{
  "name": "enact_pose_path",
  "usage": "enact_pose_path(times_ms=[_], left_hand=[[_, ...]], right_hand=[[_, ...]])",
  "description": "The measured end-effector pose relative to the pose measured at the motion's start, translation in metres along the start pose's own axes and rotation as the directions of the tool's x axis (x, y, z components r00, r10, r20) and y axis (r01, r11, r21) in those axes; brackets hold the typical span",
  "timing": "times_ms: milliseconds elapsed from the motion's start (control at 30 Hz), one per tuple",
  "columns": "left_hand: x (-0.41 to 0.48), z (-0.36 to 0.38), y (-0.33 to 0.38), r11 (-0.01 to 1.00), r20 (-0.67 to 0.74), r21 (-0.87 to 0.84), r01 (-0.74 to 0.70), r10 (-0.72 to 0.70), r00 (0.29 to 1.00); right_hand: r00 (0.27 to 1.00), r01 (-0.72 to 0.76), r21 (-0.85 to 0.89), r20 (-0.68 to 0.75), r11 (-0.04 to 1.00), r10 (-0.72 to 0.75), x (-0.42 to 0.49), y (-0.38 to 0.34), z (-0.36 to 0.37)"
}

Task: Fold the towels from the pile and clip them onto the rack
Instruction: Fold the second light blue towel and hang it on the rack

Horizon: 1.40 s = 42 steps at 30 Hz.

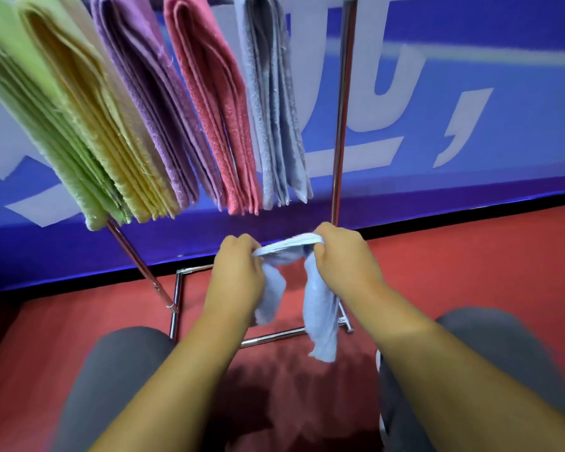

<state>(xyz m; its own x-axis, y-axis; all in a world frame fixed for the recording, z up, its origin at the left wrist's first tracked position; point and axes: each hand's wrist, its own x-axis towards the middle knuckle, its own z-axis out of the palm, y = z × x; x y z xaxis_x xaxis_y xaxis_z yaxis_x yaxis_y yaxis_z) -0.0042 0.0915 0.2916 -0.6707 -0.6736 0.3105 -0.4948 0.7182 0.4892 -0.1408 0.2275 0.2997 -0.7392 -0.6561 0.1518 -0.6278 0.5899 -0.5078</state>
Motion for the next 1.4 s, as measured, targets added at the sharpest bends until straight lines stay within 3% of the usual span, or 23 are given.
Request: enact_pose_path(times_ms=[67,167,267,333,500,600,733,967,1200,1400], left_hand=[[0.001,-0.013,0.006,0.999,-0.104,-0.045,-0.017,0.013,0.994],[-0.001,-0.026,0.021,0.999,-0.054,-0.025,-0.026,0.024,0.998],[-0.001,-0.035,0.035,0.976,-0.087,-0.209,0.068,-0.088,0.992],[0.001,-0.042,0.046,0.965,-0.109,-0.254,0.059,-0.089,0.99],[0.019,-0.052,0.07,0.986,-0.055,-0.154,-0.065,0.057,0.997],[0.033,-0.055,0.083,0.975,0.037,-0.059,-0.216,0.218,0.975],[0.05,-0.067,0.113,0.949,0.126,-0.049,-0.311,0.314,0.941],[0.092,-0.093,0.169,0.967,-0.098,-0.052,-0.251,0.245,0.964],[0.125,-0.109,0.222,0.949,-0.038,-0.103,-0.299,0.297,0.954],[0.151,-0.136,0.239,0.975,-0.134,-0.053,-0.215,0.206,0.969]], right_hand=[[1.0,0.005,-0.02,0.012,1.0,-0.005,-0.002,-0.004,-0.006],[0.999,0.029,-0.025,-0.017,0.999,-0.029,-0.005,-0.012,-0.02],[0.998,0.025,0.038,-0.066,0.999,-0.023,-0.006,-0.016,-0.041],[0.995,0.041,0.054,-0.094,0.998,-0.036,-0.005,-0.019,-0.056],[0.982,0.06,0.063,-0.184,0.996,-0.047,0.009,-0.026,-0.099],[0.975,0.076,0.027,-0.213,0.997,-0.068,0.019,-0.035,-0.126],[0.96,0.107,-0.005,-0.261,0.994,-0.104,0.032,-0.044,-0.162],[0.92,0.17,-0.057,-0.35,0.984,-0.179,0.052,-0.058,-0.227],[0.883,0.231,-0.199,-0.368,0.952,-0.291,0.071,-0.075,-0.267],[0.851,0.256,-0.324,-0.371,0.911,-0.371,0.091,-0.08,-0.292]])
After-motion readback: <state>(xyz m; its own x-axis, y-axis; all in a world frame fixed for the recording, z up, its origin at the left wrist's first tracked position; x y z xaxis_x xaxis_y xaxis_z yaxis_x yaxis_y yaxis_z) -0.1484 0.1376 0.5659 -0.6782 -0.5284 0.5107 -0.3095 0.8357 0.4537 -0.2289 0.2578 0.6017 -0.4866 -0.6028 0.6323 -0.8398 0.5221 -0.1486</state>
